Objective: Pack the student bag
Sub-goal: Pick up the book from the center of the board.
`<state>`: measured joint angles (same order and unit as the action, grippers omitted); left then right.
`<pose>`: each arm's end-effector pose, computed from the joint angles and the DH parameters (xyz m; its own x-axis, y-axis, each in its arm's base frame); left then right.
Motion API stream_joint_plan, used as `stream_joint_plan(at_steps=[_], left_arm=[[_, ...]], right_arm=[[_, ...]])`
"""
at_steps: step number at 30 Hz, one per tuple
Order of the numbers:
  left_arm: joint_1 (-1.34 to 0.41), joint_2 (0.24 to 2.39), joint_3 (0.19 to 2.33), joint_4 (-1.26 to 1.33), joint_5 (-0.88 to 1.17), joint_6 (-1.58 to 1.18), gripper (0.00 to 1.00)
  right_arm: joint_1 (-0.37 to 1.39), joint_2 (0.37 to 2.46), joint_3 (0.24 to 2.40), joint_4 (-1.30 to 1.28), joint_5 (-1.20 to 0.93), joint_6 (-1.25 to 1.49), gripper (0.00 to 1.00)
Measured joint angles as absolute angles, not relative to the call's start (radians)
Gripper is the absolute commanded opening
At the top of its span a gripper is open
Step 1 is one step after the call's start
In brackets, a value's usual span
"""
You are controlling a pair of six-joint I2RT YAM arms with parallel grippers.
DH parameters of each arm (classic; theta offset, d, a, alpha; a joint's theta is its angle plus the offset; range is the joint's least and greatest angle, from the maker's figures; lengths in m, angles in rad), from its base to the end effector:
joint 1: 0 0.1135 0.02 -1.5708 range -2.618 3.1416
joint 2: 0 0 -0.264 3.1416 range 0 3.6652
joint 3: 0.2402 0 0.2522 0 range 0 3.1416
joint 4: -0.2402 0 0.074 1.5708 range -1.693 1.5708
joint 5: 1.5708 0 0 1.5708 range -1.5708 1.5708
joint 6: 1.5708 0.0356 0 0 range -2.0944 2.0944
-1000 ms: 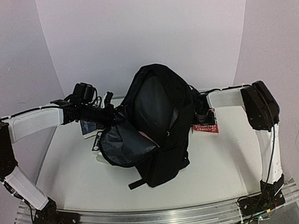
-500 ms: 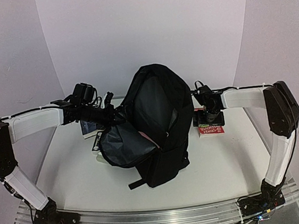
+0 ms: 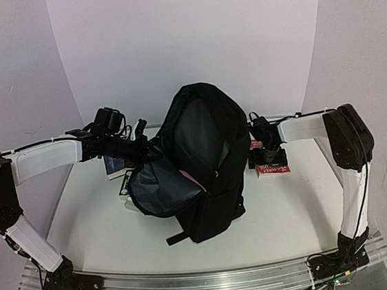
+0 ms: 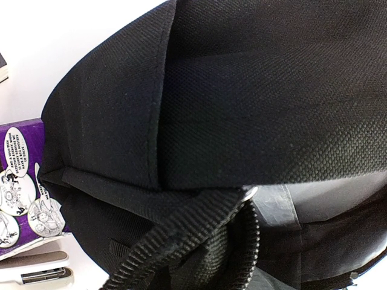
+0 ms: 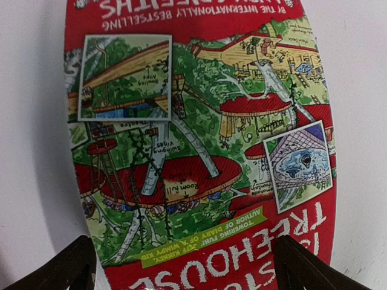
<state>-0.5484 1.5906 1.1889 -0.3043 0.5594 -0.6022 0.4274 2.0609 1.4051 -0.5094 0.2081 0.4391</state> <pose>0.2917 -0.2004 0.2693 -0.9018 -0.0117 -0.4321 0.3345 0.6141 -0.7148 0.3834 0.1665 0.1446 -0.8978 0.0482 -0.4378 0.0556 0.9984 -0.0041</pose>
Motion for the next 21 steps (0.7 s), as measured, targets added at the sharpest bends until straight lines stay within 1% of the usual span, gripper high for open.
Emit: stream_joint_plan(at_steps=[2,5,6,10,15,16,21], left_arm=[[-0.548,1.591,1.189,-0.305,0.559,-0.602,0.00],[-0.549,1.591,1.189,-0.305,0.560,-0.602,0.00],[-0.549,1.591,1.189,-0.305,0.560,-0.602,0.00],[-0.549,1.591,1.189,-0.305,0.558,-0.600,0.00],[-0.549,1.589,1.189,-0.306,0.556,-0.598,0.00],[-0.549,1.588,1.189,-0.307,0.555,-0.598,0.00],[-0.549,1.580,1.178,-0.305,0.551,-0.598,0.00]], right_arm=[[0.428,2.075,1.417,-0.514,0.219,0.425,0.93],[0.428,2.093,1.440,-0.515,0.225,0.414,0.75],[0.428,2.096,1.444,-0.515,0.230,0.412,0.68],[0.428,2.100,1.451,-0.493,0.225,0.398,0.32],[0.438,2.100,1.452,-0.464,0.220,0.406,0.03],[0.439,2.099,1.452,-0.461,0.222,0.403,0.00],[0.439,2.060,1.415,-0.458,0.268,0.415,0.00]])
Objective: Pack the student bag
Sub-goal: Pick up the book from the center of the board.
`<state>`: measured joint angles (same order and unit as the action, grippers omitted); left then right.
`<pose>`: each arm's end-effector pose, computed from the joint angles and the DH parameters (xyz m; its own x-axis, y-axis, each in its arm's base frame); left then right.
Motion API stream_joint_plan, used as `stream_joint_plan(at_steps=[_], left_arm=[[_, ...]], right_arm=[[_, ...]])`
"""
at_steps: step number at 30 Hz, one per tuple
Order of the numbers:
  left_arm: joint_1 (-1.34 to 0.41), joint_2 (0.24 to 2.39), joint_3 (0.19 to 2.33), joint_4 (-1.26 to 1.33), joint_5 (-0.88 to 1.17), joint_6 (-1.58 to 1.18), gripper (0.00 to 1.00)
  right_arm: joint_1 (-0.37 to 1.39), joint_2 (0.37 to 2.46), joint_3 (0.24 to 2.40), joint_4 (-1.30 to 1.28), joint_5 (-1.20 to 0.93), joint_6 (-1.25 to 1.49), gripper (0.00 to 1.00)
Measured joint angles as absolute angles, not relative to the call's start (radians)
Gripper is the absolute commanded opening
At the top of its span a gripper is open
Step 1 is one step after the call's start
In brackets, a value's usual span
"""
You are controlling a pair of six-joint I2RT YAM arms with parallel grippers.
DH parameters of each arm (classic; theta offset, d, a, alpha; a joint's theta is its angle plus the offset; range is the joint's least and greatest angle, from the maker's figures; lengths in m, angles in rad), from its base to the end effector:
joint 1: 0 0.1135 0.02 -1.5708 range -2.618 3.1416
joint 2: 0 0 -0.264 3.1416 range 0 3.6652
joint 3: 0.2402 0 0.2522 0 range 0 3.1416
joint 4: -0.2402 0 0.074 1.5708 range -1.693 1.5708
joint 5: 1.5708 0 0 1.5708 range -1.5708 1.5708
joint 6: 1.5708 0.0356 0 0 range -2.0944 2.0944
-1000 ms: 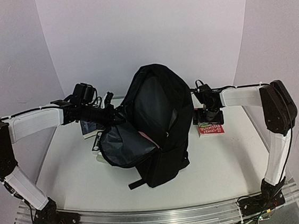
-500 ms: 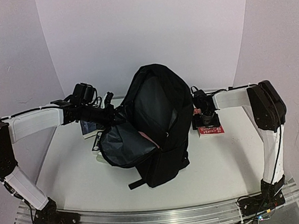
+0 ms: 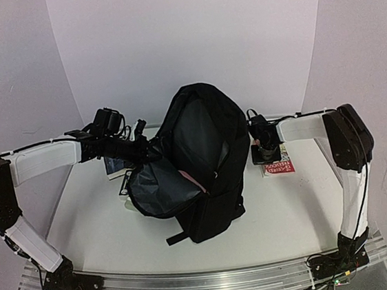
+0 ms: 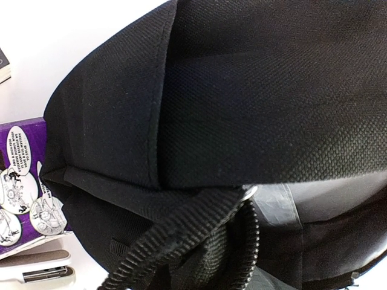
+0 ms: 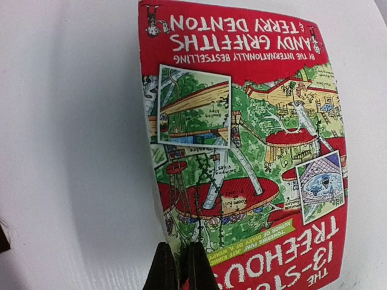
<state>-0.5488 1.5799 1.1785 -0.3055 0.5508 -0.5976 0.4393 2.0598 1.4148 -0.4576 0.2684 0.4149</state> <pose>0.2895 -0.1988 0.2692 -0.8992 -0.0121 -0.4373 0.3364 0.6200 -0.7088 0.3884 0.1721 0.1506 -0.8608 0.0250 -0.5084 0.0494 0.9982 -0.0347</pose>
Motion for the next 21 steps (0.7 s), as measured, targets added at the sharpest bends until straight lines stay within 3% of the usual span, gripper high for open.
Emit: stream_joint_plan(at_steps=[13,21], left_arm=[[-0.549,1.535,1.117,-0.287,0.520,-0.591,0.00],[-0.549,1.513,1.097,-0.287,0.509,-0.591,0.00]], right_arm=[[0.437,1.951,1.313,-0.542,0.468,0.430,0.00],[0.437,2.033,1.312,-0.564,0.545,0.440,0.13]])
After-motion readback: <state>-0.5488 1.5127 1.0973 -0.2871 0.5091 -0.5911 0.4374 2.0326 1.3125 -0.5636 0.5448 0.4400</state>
